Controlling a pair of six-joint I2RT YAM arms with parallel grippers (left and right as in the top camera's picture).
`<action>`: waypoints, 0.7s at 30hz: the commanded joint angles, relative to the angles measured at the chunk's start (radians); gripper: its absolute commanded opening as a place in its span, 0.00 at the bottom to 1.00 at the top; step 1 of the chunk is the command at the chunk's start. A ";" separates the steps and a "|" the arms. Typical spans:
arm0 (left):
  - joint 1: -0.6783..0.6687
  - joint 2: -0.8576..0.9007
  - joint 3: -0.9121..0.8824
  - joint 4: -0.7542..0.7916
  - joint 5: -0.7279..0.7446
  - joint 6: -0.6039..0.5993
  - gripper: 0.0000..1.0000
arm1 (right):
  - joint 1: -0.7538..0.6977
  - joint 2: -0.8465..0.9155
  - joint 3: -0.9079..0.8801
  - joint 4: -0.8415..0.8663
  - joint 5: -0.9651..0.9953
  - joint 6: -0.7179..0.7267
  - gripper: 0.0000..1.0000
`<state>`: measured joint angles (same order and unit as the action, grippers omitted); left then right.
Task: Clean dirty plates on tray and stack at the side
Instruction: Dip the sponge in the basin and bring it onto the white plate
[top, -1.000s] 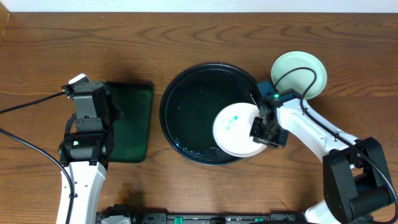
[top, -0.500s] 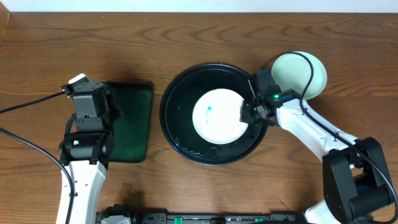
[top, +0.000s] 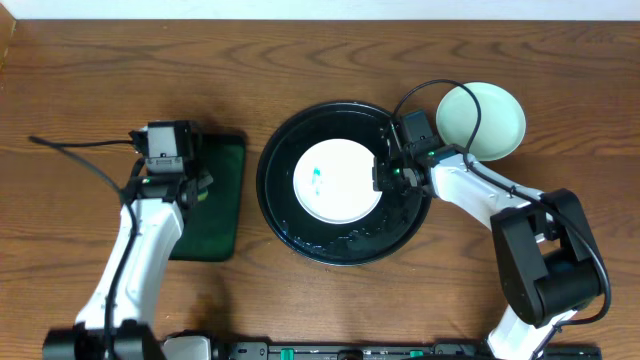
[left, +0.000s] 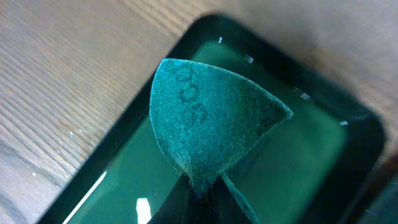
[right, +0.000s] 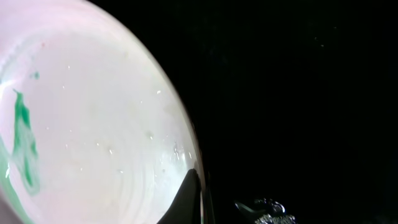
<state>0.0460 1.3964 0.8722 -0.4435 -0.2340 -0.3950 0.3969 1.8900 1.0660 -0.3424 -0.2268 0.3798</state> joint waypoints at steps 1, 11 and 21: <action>0.005 0.058 0.000 0.010 -0.001 -0.027 0.08 | 0.011 0.066 -0.003 0.000 -0.014 0.015 0.01; 0.005 0.291 0.000 0.069 0.080 -0.037 0.08 | 0.009 0.082 -0.003 0.025 -0.010 0.035 0.01; 0.005 0.209 0.024 0.049 0.092 0.050 0.07 | 0.009 0.082 -0.003 0.052 0.027 0.034 0.01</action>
<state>0.0494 1.6596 0.8757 -0.3725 -0.1780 -0.3843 0.3965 1.9133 1.0790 -0.2974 -0.2367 0.4015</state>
